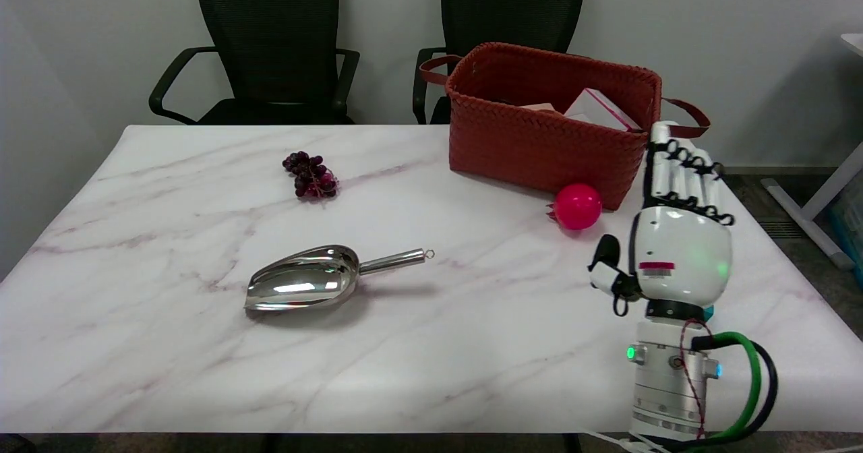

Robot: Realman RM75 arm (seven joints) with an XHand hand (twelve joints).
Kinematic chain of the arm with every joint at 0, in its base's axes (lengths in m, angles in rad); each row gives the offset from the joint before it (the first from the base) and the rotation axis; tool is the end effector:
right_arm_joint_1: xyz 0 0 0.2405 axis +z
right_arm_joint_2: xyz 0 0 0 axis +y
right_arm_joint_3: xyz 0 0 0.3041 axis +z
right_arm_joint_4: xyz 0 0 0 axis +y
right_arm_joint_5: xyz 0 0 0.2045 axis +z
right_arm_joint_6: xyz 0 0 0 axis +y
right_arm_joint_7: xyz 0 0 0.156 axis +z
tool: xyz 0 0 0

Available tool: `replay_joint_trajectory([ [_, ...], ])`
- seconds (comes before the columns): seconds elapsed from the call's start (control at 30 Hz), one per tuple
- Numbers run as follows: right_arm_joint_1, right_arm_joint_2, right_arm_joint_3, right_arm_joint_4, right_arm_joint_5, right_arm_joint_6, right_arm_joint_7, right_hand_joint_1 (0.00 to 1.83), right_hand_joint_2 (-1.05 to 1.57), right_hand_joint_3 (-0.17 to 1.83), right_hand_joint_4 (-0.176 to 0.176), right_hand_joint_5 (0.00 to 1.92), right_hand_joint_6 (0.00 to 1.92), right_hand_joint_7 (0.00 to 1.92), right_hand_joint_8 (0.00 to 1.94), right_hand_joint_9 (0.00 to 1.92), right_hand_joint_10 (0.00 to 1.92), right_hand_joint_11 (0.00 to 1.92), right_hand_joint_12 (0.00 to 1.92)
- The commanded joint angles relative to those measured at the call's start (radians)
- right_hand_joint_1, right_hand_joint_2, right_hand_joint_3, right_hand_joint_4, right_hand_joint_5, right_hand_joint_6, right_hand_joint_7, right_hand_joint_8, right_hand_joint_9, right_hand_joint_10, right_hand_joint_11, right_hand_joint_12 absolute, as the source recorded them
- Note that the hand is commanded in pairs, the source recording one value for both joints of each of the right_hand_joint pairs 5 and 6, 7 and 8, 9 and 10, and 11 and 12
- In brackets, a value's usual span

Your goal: Pick up the stainless steel scoop.

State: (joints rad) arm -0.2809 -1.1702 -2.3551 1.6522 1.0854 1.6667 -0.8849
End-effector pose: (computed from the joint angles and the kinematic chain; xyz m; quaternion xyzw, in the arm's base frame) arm -0.2664 -0.1590 0.2954 0.4763 0.1777 0.2431 0.8261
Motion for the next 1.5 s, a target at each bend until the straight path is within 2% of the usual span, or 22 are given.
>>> replay_joint_trajectory([
  [0.03, 0.033, -0.147, -0.051, 0.07, 0.022, -0.362, -0.071, 1.36, 0.51, 1.08, 0.0, 0.04, 0.04, 0.23, 0.23, 0.22, 0.22, 0.18, 0.18],
  [0.27, 0.081, -0.148, -0.041, 0.126, 0.158, -0.553, -0.081, 1.37, 0.46, 1.08, 0.0, 0.04, 0.04, 0.21, 0.21, 0.24, 0.24, 0.2, 0.2],
  [0.47, 0.11, -0.136, -0.036, 0.202, 0.306, -0.657, -0.234, 1.38, 0.34, 1.08, 0.0, 0.05, 0.05, 0.17, 0.17, 0.28, 0.28, 0.23, 0.23],
  [0.67, 0.138, -0.132, 0.008, 0.199, 0.31, -0.781, -0.241, 1.38, 0.19, 1.2, 0.0, 0.05, 0.05, 0.14, 0.14, 0.26, 0.26, 0.2, 0.2],
  [0.87, 0.151, -0.141, 0.119, 0.2, 0.335, -0.976, -0.243, 1.37, 0.21, 1.31, 0.0, 0.04, 0.04, 0.13, 0.13, 0.25, 0.25, 0.19, 0.19],
  [0.97, 0.168, -0.148, 0.145, 0.187, 0.398, -1.057, -0.27, 1.36, 0.22, 1.32, 0.0, 0.04, 0.04, 0.12, 0.12, 0.25, 0.25, 0.2, 0.2],
  [1.23, 0.226, -0.134, 0.175, 0.109, 0.563, -1.153, -0.361, 1.35, 0.24, 1.34, 0.0, 0.04, 0.04, 0.14, 0.14, 0.28, 0.28, 0.23, 0.23],
  [1.43, 0.309, -0.122, 0.168, 0.038, 0.679, -1.155, -0.532, 1.33, 0.23, 1.36, 0.0, 0.04, 0.04, 0.16, 0.16, 0.32, 0.32, 0.21, 0.21],
  [1.5, 0.357, -0.122, 0.151, 0.005, 0.695, -1.155, -0.543, 1.33, 0.22, 1.34, 0.0, 0.04, 0.04, 0.15, 0.15, 0.32, 0.32, 0.2, 0.2],
])
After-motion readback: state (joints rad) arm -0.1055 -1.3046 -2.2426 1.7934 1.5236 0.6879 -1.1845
